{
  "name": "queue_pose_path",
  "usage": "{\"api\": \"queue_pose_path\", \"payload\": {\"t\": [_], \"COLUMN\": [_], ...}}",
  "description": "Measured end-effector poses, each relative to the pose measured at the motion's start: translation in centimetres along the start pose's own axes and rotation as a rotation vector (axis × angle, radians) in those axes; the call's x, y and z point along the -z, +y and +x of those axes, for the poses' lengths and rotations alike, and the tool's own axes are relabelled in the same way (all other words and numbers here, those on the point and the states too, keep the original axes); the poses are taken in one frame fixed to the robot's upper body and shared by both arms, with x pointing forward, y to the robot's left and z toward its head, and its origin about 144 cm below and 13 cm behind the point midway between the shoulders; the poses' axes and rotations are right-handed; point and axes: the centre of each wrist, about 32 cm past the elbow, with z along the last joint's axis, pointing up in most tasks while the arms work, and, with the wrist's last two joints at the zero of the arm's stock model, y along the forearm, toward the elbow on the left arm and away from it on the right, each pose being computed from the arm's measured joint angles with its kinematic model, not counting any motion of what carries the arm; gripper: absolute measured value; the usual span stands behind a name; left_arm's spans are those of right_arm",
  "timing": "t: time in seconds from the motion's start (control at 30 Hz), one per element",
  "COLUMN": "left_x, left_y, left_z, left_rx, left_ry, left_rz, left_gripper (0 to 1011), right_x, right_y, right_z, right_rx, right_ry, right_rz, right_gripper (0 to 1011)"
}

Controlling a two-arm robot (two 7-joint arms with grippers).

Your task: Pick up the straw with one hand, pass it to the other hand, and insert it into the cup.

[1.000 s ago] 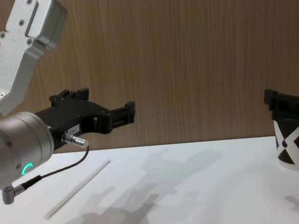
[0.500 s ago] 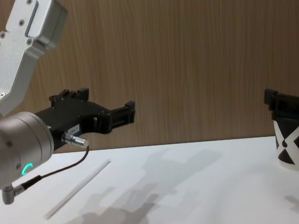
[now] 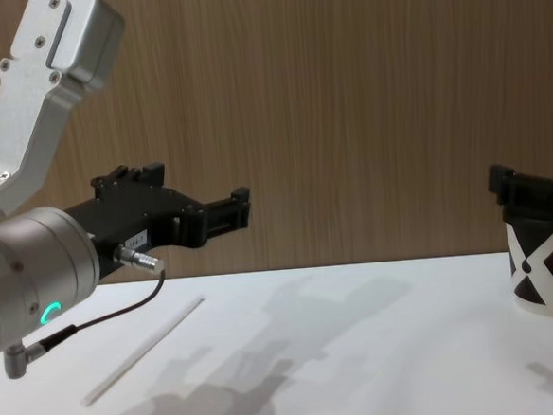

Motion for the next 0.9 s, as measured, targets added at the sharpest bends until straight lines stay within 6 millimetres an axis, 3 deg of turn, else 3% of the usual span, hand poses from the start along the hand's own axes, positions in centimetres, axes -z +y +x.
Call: {"api": "queue_pose_path", "payload": {"t": [0.9], "left_x": [0.0], "left_y": [0.0], "left_z": [0.0], "left_rx": [0.0], "left_ry": [0.0], "left_rz": [0.0], "left_gripper": [1003], "right_x": [0.0], "right_y": [0.0], "right_z": [0.0], "right_rx": [0.0], "right_ry": [0.0], "right_rz": [0.0], "right_gripper": [1001]}}
